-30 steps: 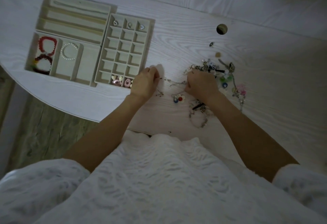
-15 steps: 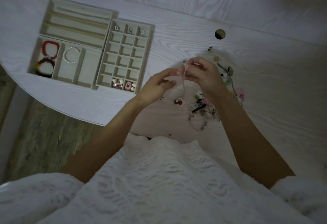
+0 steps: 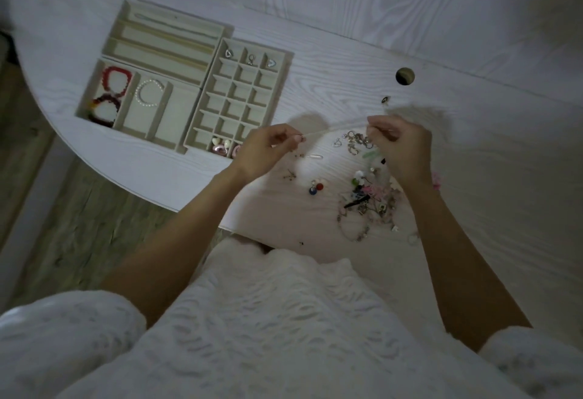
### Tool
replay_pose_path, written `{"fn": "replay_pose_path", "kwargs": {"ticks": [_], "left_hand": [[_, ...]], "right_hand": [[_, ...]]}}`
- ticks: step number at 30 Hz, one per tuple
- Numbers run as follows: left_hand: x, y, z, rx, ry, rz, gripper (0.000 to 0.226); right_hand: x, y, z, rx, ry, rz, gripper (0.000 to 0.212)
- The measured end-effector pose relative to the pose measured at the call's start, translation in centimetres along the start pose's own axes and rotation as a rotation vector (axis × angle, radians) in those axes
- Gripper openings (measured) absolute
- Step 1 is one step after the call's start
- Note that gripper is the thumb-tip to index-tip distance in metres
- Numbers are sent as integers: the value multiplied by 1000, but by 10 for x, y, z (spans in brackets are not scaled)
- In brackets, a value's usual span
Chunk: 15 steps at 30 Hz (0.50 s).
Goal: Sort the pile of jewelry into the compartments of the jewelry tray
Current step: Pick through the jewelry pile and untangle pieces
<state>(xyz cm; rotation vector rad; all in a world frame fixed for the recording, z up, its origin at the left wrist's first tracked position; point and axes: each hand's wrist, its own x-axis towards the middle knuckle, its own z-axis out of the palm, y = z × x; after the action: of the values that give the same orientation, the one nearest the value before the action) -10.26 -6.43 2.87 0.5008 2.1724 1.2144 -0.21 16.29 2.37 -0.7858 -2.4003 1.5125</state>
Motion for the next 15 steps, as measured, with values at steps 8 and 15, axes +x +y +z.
{"fn": "replay_pose_path", "kwargs": {"ticks": [8, 15], "left_hand": [[-3, -15, -34, 137, -48, -10, 15], [-10, -37, -89, -41, -225, -62, 21]], "right_hand": [[4, 7, -7, -313, -187, -55, 15], [6, -31, 2, 241, -468, 280, 13]]}}
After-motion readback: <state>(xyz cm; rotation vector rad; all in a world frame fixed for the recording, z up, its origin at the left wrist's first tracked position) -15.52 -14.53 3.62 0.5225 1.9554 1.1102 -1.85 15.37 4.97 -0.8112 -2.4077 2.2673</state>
